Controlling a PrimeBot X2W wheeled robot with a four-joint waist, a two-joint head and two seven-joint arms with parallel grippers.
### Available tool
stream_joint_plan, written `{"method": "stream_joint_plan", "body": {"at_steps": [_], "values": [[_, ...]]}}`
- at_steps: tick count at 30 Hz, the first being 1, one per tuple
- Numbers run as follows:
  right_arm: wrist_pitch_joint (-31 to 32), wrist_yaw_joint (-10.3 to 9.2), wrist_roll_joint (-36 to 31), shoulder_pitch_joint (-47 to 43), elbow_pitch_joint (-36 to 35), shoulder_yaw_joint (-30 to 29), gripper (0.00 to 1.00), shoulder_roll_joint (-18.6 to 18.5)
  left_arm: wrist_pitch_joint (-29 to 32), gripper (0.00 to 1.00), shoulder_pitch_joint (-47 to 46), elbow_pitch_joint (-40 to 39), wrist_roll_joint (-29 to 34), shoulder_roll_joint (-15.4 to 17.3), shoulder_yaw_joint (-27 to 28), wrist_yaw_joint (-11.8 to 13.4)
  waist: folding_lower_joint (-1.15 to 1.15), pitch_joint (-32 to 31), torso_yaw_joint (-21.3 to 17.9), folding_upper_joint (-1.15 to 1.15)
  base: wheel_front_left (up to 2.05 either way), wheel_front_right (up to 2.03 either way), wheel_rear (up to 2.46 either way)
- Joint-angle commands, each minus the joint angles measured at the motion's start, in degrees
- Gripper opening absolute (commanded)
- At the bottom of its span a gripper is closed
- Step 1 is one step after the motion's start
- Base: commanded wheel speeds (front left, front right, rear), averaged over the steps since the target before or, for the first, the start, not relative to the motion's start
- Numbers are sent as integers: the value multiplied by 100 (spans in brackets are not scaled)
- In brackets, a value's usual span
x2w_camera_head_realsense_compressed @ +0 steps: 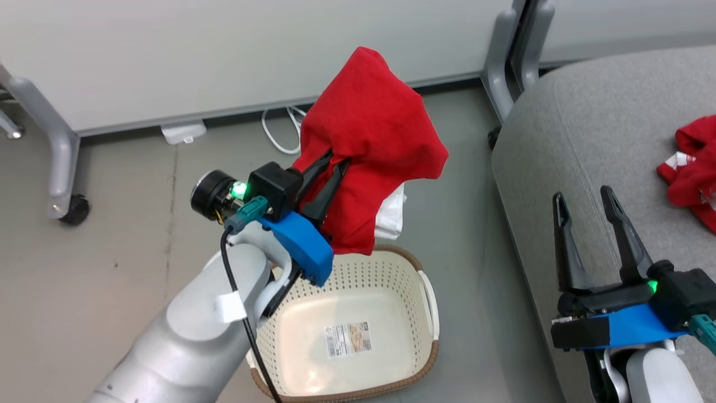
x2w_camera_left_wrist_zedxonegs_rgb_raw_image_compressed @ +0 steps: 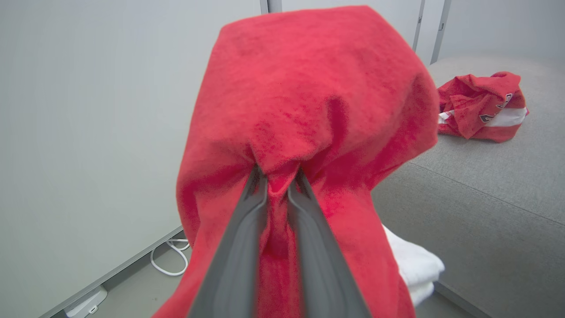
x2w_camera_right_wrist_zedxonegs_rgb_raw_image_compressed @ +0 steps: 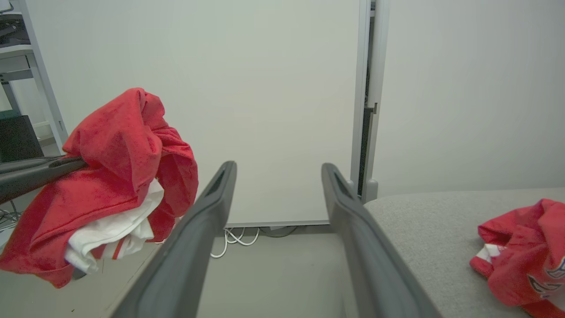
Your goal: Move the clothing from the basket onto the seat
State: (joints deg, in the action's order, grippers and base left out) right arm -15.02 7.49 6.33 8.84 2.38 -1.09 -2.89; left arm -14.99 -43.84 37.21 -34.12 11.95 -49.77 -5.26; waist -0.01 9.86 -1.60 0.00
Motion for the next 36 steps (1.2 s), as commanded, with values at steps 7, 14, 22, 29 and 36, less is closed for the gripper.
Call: {"method": "stream_joint_plan", "body": {"at_steps": [7, 14, 22, 29, 36], "values": [[-24, 0, 176, -352, 85, 26, 100, 2, -28, 0, 622, -609, 235, -37, 416, 77, 1, -458, 222, 0, 0, 0, 0], [-24, 0, 233, -518, 125, 103, 100, 2, -28, 0, 1039, -962, 374, -35, 584, 112, 1, -623, 311, 0, 0, 0, 0], [-24, 0, 330, -506, 113, 190, 100, 3, -28, 0, 1149, -1037, 504, -35, 647, 84, 1, -646, 340, 0, 0, 0, 0], [-24, 0, 471, -363, 54, 484, 100, 3, -28, 0, 1057, -1001, 565, -58, 664, 43, 1, -601, 363, 0, 0, 0, 0], [-24, 0, 589, -191, 36, 1267, 100, 1, -28, 0, 916, -959, 650, -108, 649, -14, 1, -531, 414, 0, 0, 0, 0]]}}
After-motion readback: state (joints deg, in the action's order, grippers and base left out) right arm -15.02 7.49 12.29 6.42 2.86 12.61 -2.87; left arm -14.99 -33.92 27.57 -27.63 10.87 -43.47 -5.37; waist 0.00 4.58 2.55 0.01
